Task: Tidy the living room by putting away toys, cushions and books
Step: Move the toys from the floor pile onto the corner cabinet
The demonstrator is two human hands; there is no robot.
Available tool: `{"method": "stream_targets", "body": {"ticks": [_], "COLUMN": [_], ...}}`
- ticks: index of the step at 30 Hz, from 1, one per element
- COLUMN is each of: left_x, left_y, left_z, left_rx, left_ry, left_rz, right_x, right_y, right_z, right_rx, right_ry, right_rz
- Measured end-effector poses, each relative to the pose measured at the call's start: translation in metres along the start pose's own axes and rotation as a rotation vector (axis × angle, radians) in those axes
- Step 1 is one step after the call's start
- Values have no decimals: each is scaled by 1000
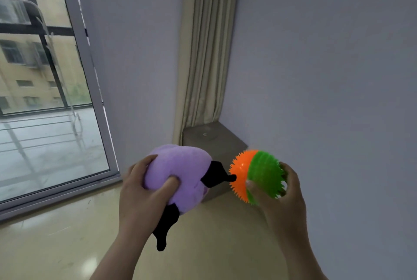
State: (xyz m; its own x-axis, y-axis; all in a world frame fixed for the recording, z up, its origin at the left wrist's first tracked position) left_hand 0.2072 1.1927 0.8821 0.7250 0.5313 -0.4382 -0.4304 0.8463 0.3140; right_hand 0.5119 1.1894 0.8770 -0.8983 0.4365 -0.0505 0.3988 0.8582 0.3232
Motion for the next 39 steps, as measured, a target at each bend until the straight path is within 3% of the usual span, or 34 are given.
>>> {"method": "stream_targets", "body": {"ticks": [13, 22, 34, 39], "left_x": [186, 275, 410, 459], "left_y": [226, 339, 512, 576], "left_z": [-20, -32, -39, -70], "left_rx": [57, 51, 37, -40], "left_ry": [-6, 25, 100, 139], "left_rz": [-89, -122, -67, -59], "right_x": [94, 146, 232, 284], "right_y": [232, 354, 572, 648], "right_z": [95, 149, 239, 295], "right_rx": [48, 110, 97, 178], "right_ry": [-73, -77, -36, -37], "right_rz": [21, 34, -64, -147]}}
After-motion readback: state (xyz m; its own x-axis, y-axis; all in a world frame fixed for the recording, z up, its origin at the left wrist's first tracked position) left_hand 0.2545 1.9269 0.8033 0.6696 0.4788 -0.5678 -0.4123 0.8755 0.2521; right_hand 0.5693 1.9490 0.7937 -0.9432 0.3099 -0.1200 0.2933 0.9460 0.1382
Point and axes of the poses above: each hand's wrist, its own y-axis towards the middle knuckle, its own x-axis out of the palm, z = x × y, the point moved 8 cm from there along y, towards the middle knuckle, and after that the axes turned 13 degrees about y, right-handed, at the moved point
